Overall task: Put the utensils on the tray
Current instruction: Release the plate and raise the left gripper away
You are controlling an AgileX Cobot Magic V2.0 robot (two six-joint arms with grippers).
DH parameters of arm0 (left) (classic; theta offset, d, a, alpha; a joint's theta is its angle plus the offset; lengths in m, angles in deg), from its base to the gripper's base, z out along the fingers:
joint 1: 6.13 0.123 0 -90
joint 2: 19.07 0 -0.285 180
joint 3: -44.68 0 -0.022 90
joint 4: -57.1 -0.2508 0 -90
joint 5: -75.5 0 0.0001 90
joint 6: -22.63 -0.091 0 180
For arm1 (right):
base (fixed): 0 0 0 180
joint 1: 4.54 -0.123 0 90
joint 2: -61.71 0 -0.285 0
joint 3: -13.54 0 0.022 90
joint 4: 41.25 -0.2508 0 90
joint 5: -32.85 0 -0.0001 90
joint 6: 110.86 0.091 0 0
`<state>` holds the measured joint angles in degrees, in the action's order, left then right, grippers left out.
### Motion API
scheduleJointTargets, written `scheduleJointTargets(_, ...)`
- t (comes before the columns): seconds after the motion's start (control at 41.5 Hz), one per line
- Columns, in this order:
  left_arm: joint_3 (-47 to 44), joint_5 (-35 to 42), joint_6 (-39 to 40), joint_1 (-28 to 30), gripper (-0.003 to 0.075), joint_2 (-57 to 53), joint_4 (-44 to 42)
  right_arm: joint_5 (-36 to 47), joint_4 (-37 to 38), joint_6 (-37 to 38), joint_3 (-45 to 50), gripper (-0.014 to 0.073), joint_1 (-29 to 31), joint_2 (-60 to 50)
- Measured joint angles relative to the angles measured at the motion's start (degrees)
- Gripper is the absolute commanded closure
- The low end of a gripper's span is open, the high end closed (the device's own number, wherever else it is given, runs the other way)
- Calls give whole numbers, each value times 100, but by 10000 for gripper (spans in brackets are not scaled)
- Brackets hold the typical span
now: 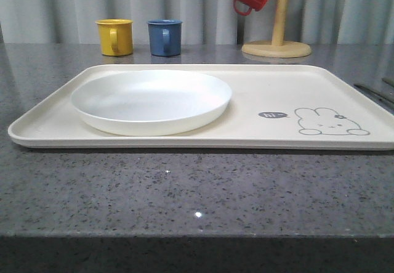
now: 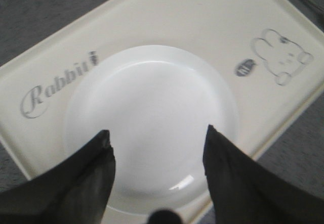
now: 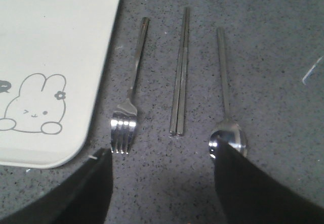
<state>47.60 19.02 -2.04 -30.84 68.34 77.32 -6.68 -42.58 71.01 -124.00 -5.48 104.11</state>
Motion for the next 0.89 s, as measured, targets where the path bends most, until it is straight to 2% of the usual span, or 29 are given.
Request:
scheduleJointTargets(0.193,-847,234,223,-988,356,-1268,-350,0,0,0,0,127,0,0)
scheduleJointTargets(0.361,-1720,478,271,-1524,356,-2348,-384,0,0,0,0,127,0,0)
scheduleJointTargets(0.506,-2291,501,625,-1592,356,-3172,-563,0,0,0,0,127,0,0)
scheduleJointTargets(0.698,-2717,555,1591,-1515,356,-4076,-1675,0,0,0,0,127,0,0)
scheduleJointTargets(0.891,-2797,565,1782,-1476,356,-4302,-1915,-86,-240,0,-65,127,0,58)
